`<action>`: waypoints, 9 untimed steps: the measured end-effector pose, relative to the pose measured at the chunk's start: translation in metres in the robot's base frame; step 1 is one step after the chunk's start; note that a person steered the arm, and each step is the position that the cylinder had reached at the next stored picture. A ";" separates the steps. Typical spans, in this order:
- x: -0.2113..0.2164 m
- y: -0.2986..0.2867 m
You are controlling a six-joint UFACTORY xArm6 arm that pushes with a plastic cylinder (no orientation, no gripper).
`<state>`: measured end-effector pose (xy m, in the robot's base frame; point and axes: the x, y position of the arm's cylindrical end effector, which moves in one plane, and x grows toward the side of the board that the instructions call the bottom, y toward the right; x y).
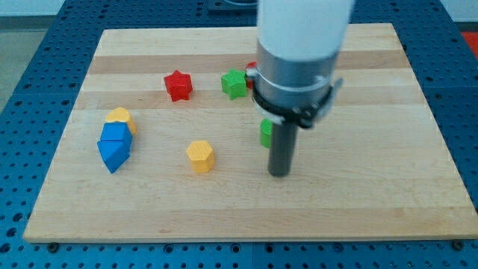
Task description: Push the yellow hexagon to the bottom of the blue triangle
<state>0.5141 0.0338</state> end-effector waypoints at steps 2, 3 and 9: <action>-0.036 -0.032; -0.050 -0.053; -0.013 -0.132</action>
<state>0.5011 -0.0982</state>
